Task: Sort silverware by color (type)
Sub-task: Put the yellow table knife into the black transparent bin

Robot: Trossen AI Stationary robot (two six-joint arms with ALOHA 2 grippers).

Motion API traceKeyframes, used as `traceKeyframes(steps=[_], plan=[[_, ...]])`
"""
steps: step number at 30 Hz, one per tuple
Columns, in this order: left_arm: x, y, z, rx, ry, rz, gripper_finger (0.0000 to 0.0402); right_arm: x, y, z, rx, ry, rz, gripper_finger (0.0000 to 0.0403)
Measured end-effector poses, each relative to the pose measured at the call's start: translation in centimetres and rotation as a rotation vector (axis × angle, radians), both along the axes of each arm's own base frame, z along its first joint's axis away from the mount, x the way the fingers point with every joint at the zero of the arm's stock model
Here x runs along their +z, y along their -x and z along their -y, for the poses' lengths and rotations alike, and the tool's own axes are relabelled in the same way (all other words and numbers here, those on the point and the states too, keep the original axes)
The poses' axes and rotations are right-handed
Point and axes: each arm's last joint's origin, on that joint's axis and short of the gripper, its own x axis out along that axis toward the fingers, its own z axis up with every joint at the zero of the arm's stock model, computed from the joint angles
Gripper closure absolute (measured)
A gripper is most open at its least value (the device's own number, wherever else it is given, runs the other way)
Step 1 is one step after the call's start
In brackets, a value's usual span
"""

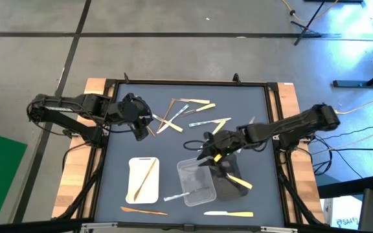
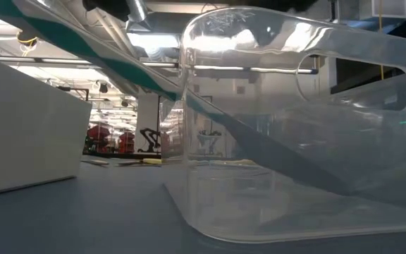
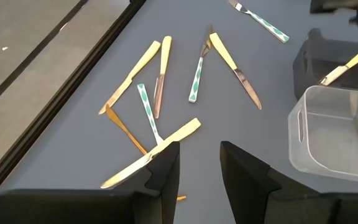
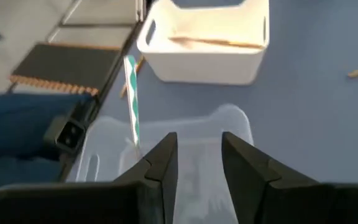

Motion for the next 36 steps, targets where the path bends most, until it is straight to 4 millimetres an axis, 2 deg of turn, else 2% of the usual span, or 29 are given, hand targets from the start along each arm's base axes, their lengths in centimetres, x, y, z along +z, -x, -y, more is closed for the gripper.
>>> traceKeyframes(steps=[13,19,23,27,31,36], plan=[[1.0,-1.0,0.1,0.006,0.011,0.144,0.0289,2.9,6.5,2.3,-0.143,0.244,-0.144,0.0292],[1.1,-1.0,-0.7,0.061,0.021,0.166,0.0251,4.4,8.8,3.1,-0.215,0.307,-0.124,0.0292],[1.1,-1.0,-2.0,0.136,0.028,0.174,0.0222,5.1,9.6,3.4,-0.243,0.323,-0.087,0.0292],[0.6,-1.6,-3.4,0.191,0.014,0.145,0.0213,5.4,9.9,3.5,-0.221,0.351,-0.068,0.0292],[-0.3,-3.0,-4.7,0.157,-0.001,0.090,0.0212,5.4,9.9,3.5,-0.218,0.354,-0.066,0.0292],[-2.1,-6.0,-6.2,0.019,-0.048,0.016,0.0212,5.4,9.9,3.5,-0.218,0.354,-0.066,0.0292]])
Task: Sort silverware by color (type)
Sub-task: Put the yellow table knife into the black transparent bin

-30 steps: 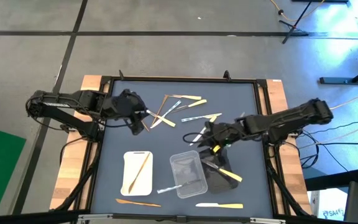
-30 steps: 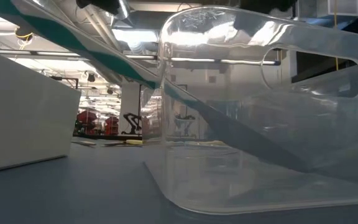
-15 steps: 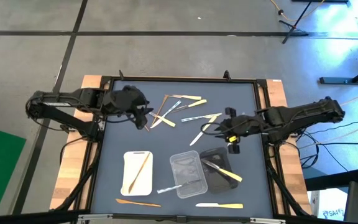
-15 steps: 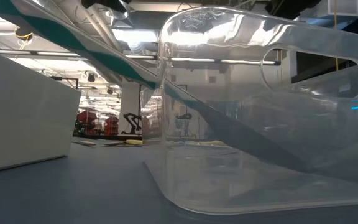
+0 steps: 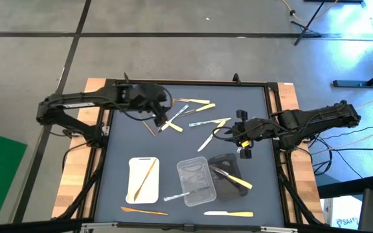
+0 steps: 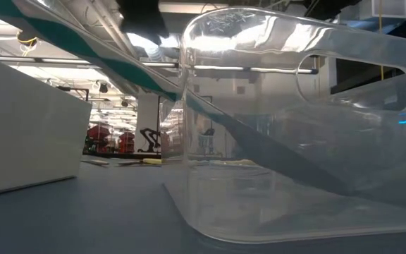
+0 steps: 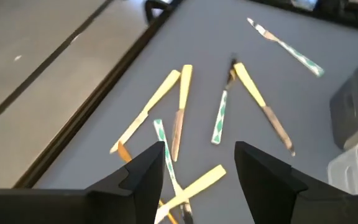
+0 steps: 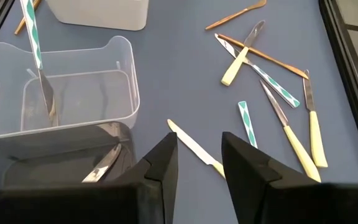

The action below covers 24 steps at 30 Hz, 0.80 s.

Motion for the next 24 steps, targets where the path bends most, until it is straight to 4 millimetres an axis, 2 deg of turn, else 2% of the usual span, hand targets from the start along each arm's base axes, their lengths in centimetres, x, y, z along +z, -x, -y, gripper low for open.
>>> traceKeyframes(steps=[6,13,24], plan=[[-2.9,-3.0,-1.6,-0.191,0.009,-0.102,0.0213,0.0,0.0,0.0,0.000,-0.001,-0.001,0.0292],[-6.9,-5.3,-3.1,-0.311,0.052,-0.234,0.0217,0.0,0.0,0.0,-0.001,-0.001,-0.001,0.0292],[-11.8,-7.3,-4.5,-0.436,0.054,-0.398,0.0218,0.0,0.0,0.0,-0.002,-0.003,-0.001,0.0292]])
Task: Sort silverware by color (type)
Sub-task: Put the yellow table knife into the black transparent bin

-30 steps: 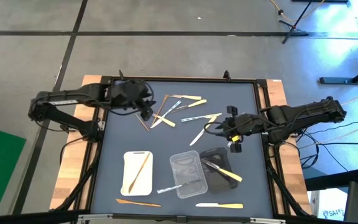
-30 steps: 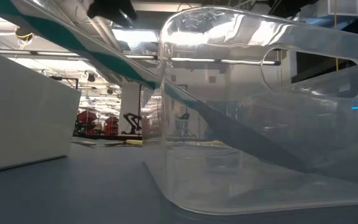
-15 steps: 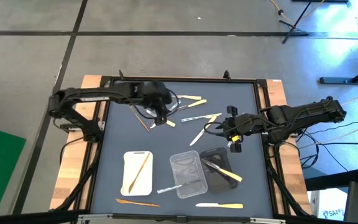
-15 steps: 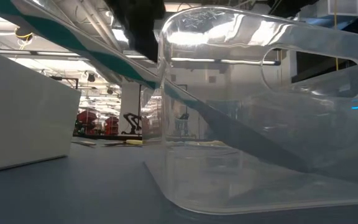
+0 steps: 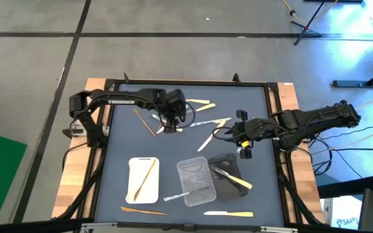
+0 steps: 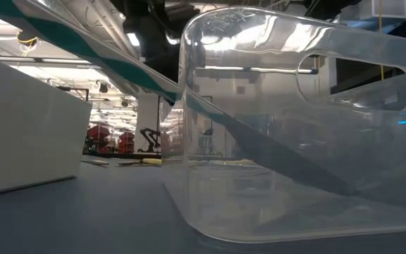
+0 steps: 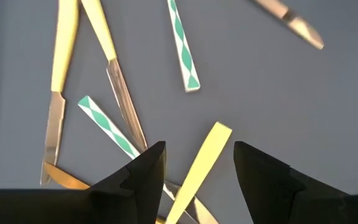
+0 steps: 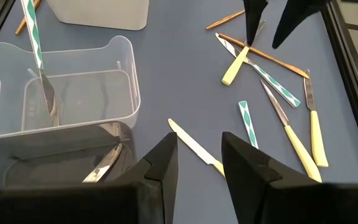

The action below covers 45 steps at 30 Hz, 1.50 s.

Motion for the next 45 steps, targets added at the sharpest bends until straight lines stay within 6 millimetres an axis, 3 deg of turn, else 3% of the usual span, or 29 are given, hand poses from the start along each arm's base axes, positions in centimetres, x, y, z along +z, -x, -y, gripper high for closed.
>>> traceKeyframes(steps=[27,34,45], plan=[[-8.8,-1.4,-1.0,-0.133,0.021,-0.308,0.0218,0.0,0.0,-0.1,0.014,-0.014,-0.003,0.0292],[-9.1,-1.5,-1.0,-0.129,0.012,-0.321,0.0223,0.0,0.0,-0.1,0.014,-0.014,-0.003,0.0292],[-9.0,-1.5,-0.9,-0.129,0.016,-0.322,0.0289,0.0,0.0,-0.1,0.014,-0.014,-0.002,0.0292]])
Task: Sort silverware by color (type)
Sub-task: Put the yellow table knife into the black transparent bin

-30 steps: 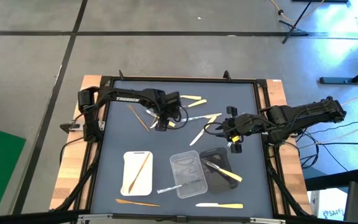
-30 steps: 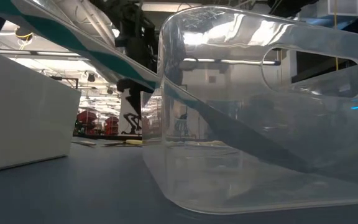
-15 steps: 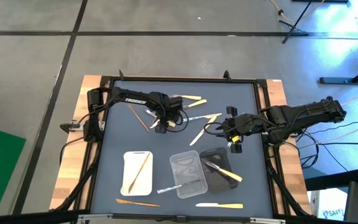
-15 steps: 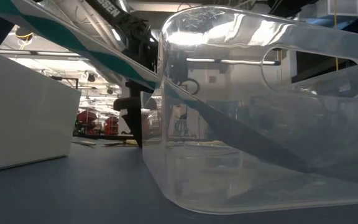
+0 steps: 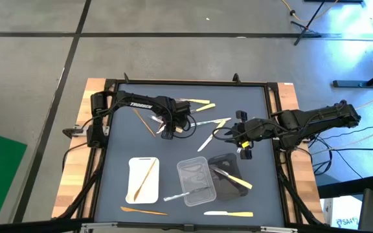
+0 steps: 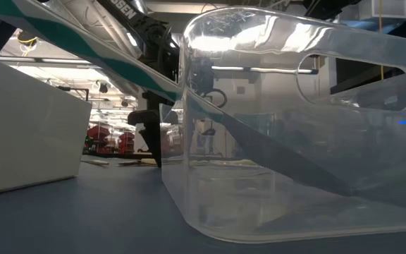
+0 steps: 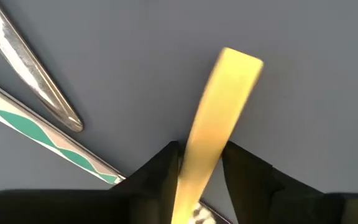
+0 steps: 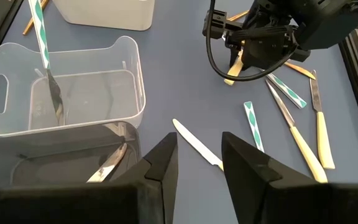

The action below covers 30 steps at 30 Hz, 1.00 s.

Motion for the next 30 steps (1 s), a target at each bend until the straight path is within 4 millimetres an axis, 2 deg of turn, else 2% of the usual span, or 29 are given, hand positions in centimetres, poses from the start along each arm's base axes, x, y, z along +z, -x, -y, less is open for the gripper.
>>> traceKeyframes(steps=[9,20,24,30], plan=[[0.0,-0.1,0.4,-0.004,0.011,0.005,0.0335,0.0,0.0,0.0,0.000,0.000,0.001,0.0292],[0.2,-0.5,1.6,0.014,-0.037,0.001,0.0339,0.0,0.0,0.0,0.001,-0.001,0.001,0.0292],[1.0,-1.6,2.2,0.014,-0.030,0.060,0.0339,0.0,0.0,-0.1,0.019,-0.018,-0.004,0.0292],[3.5,-3.4,2.5,0.000,-0.052,0.148,0.0340,0.0,0.0,-0.2,0.042,-0.040,-0.009,0.0292]])
